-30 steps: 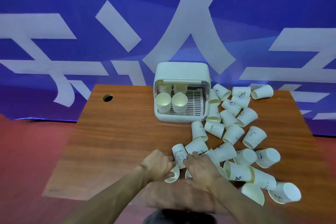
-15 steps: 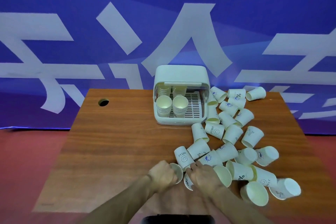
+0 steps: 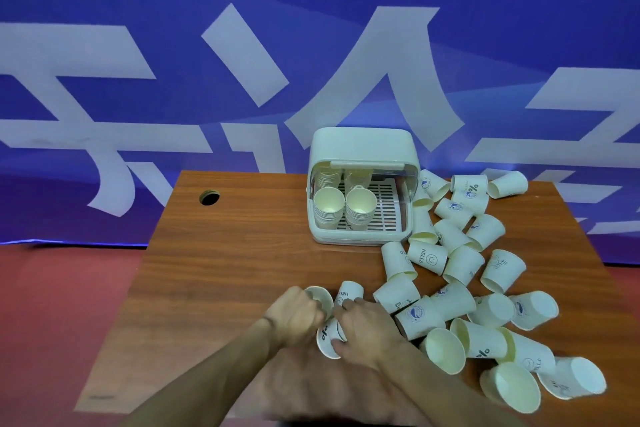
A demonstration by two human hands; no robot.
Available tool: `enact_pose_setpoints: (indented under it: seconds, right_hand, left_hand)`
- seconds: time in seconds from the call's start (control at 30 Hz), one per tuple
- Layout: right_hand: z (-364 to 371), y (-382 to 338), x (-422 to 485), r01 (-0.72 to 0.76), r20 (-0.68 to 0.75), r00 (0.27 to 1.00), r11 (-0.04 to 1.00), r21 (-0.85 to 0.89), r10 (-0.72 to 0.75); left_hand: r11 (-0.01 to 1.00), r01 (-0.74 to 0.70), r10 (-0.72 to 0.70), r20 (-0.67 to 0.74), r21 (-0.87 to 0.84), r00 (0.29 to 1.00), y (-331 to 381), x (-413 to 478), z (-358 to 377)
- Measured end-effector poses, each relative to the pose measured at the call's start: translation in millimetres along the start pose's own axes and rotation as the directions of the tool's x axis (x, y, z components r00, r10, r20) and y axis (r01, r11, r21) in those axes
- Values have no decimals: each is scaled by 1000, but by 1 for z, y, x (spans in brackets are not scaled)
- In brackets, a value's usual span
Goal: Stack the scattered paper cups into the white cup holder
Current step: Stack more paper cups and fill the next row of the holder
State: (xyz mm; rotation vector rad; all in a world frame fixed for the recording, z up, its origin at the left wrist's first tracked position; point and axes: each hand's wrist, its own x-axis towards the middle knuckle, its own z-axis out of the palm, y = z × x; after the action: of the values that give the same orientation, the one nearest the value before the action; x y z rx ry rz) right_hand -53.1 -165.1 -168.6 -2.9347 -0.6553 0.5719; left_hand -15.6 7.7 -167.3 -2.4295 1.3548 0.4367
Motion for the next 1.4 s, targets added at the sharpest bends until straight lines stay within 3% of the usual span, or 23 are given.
enact_pose_setpoints:
  seconds: [0.37, 0.47, 0.53, 0.67, 0.8, 0.93, 1.03, 1.17, 1.27, 1.4]
  right_hand:
    - [13, 11, 41, -221, -127, 954, 923, 316, 272]
    - [23, 10, 33, -270, -119, 941, 917, 295, 315]
    - [30, 10, 29, -252, -77, 958, 942, 223, 275]
    - [29, 10, 38, -46, -2, 999, 997, 57, 46]
    - [18, 8, 42, -1, -31, 1000, 1000, 12, 1]
    - [15, 9, 41, 104, 69, 993, 990, -96, -97]
    - [13, 10, 41, 94, 78, 993, 988, -121, -85]
    - [10, 14, 30, 113, -18, 993, 979, -167, -117]
    - [5, 19, 15, 154, -120, 976, 964, -215, -183]
    - [-14, 34, 4, 75, -332, 940, 997, -31, -81]
  left_hand:
    - [945, 290, -300, -51, -148, 953, -42, -7, 29]
    - [943, 294, -302, -33, -157, 953, -45, -8, 35]
    - [949, 272, -280, -29, -160, 960, -45, -7, 39]
    - [962, 227, -239, -69, -153, 968, -47, -6, 40]
    - [964, 205, -221, -80, -168, 972, -47, -6, 36]
    - [966, 198, -214, -89, -165, 973, -47, -4, 32]
    - [968, 210, -221, -70, -140, 973, -46, -2, 30]
    - [975, 178, -191, -90, -130, 978, -47, -8, 22]
    - [991, 94, -111, -199, -94, 974, -55, -16, 11]
    - [992, 41, -83, -381, -115, 921, -80, -21, -11]
